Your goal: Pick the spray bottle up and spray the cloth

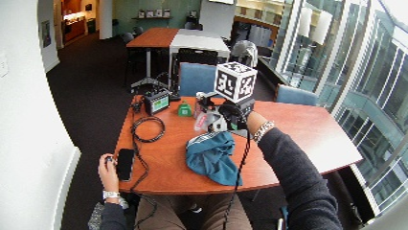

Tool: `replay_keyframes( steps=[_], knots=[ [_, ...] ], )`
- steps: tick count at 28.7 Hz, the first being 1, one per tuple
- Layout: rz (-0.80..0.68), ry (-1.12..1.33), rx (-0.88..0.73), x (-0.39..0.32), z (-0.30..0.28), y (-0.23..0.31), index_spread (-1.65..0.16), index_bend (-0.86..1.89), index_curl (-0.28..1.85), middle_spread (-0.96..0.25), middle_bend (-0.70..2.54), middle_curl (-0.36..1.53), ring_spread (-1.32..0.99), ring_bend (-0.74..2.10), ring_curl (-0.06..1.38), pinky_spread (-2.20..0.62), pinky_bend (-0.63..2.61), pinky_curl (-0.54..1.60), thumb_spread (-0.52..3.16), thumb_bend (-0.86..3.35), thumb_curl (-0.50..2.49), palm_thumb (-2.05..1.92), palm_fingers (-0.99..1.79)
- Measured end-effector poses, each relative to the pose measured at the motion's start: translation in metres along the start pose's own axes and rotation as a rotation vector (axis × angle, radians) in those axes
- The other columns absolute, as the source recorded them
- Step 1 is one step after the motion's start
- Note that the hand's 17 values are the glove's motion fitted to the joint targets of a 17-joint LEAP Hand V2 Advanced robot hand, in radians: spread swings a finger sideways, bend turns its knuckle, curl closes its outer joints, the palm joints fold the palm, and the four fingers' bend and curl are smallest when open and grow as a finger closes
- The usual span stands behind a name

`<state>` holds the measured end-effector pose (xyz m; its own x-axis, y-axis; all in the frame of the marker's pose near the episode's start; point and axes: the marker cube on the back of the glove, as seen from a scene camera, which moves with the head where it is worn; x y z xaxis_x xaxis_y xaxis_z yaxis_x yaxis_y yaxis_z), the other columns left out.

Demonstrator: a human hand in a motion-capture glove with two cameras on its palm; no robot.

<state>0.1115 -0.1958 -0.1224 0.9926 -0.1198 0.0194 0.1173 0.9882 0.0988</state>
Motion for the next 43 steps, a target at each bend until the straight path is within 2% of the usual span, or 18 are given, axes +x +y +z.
replay_keyframes(
  steps=[6, 15, 20, 31, 43],
  knots=[
    [-0.058, -0.272, 0.225, -0.014, -0.016, -0.021, -0.31, 0.19, 0.55, -0.23, 0.52, 0.50, -0.22, 0.63, 0.43, -0.32, 0.45, 0.38, 0.40, -0.04, 0.75, 0.90, 1.37],
    [0.006, -0.678, 0.594, -0.016, 0.008, -0.040, -0.31, 0.18, 0.54, -0.23, 0.51, 0.49, -0.21, 0.63, 0.43, -0.32, 0.47, 0.38, 0.41, -0.04, 0.75, 0.90, 1.36],
    [0.081, -0.762, 0.764, -0.003, 0.032, -0.054, -0.30, 0.17, 0.53, -0.22, 0.51, 0.49, -0.21, 0.64, 0.43, -0.32, 0.47, 0.38, 0.43, -0.04, 0.75, 0.91, 1.35],
    [0.162, -0.816, 0.829, 0.010, 0.068, -0.055, -0.29, 0.18, 0.53, -0.22, 0.52, 0.50, -0.20, 0.65, 0.44, -0.34, 0.47, 0.38, 0.44, -0.03, 0.74, 0.91, 1.35],
    [0.121, -0.721, 0.920, 0.000, 0.052, -0.044, -0.29, 0.18, 0.52, -0.22, 0.51, 0.50, -0.19, 0.65, 0.44, -0.34, 0.47, 0.38, 0.45, -0.04, 0.74, 0.91, 1.36]
  ],
)
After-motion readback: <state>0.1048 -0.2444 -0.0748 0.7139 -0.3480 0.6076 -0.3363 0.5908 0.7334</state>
